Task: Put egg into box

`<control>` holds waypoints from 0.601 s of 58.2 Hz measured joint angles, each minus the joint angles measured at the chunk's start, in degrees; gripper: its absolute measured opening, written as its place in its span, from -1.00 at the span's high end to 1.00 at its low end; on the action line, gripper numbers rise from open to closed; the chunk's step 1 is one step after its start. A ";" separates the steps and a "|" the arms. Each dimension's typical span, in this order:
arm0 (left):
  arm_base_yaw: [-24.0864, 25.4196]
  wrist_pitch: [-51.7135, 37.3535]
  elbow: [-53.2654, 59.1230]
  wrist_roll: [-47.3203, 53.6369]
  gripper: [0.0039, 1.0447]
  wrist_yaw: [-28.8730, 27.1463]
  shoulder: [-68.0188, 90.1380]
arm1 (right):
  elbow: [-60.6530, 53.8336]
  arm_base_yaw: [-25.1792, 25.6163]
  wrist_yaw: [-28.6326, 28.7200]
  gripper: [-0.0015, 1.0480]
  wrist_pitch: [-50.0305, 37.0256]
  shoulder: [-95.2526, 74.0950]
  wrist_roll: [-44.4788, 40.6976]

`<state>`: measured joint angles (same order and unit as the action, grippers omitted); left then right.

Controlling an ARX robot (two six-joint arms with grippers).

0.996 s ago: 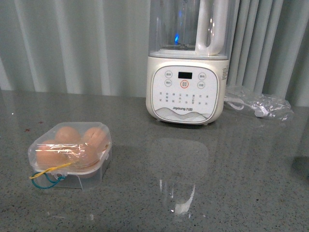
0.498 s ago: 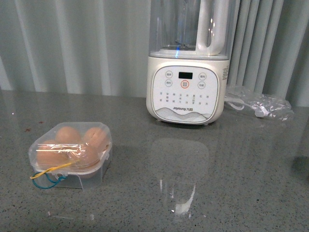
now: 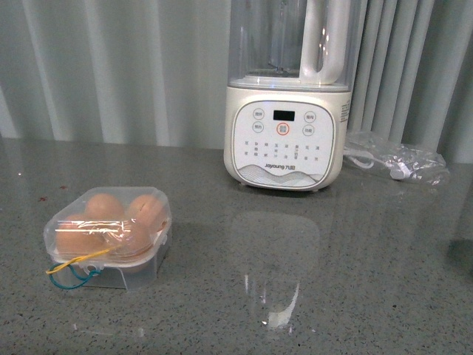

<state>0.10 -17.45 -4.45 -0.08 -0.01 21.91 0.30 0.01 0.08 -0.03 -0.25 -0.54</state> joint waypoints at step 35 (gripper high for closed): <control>0.00 5.18 2.82 -0.02 0.94 -0.02 -9.94 | 0.00 0.00 0.00 -0.86 0.00 0.00 0.00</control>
<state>0.10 -12.27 -1.63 -0.10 -0.03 11.97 0.30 0.01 0.08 -0.03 -0.25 -0.54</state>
